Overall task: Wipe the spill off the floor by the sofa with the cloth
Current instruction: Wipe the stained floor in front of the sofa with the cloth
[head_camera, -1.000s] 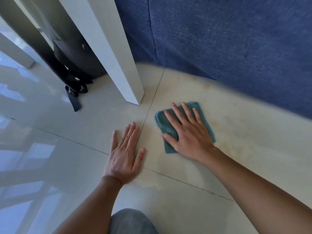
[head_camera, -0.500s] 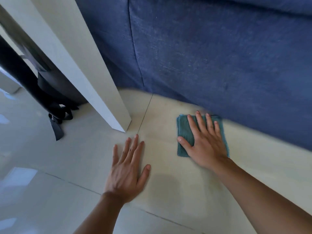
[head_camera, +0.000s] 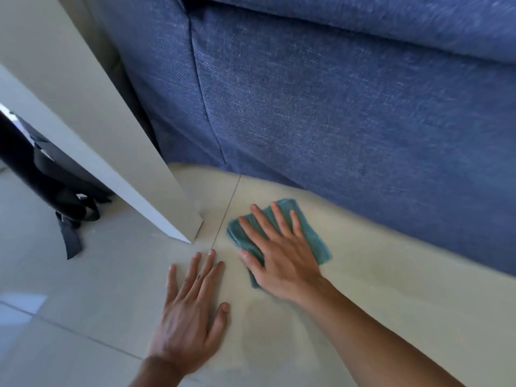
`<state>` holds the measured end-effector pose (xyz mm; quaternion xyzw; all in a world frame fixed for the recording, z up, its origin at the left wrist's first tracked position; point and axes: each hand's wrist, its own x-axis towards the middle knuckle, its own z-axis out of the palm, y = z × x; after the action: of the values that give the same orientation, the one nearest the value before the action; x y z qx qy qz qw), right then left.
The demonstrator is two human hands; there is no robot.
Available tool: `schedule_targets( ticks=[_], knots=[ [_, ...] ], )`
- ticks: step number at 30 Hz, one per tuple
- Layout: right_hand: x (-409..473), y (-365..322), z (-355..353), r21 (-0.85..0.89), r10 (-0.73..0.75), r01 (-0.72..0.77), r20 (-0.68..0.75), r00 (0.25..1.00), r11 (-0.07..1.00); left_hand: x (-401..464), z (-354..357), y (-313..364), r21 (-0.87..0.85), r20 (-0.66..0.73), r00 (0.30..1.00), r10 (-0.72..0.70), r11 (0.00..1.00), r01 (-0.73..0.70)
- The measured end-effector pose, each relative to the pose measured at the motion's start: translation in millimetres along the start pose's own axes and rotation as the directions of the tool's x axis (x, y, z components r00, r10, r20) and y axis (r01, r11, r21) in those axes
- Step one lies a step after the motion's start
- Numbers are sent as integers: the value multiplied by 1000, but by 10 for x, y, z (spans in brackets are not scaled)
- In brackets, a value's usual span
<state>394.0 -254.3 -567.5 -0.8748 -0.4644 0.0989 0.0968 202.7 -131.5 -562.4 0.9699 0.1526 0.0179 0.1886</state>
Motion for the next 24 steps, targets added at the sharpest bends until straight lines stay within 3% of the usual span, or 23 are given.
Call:
schedule_targets(
  ticks=[4,8,14,20,24],
  knots=[
    [-385,453,-74,-92,191,-191,0,982,977,-19,4,14,-27,-29,999,-29,999,28],
    [-292,767,-190,-163,319,-315,-6,948,935,-35,2,34,-22,-79,983,-164,986,163],
    [54,710,-229,-176,243,-233,36,969,956,-39,14,18,-67,-52,990,-134,989,130],
    [626,90,-153,-114,22,-12,84,996,993,-26,10,-11,-144,-92,988,-123,984,110],
    [562,-297,-29,-88,-101,109,92,991,990,-25,22,-20,-150,-96,984,-148,980,133]
  ],
)
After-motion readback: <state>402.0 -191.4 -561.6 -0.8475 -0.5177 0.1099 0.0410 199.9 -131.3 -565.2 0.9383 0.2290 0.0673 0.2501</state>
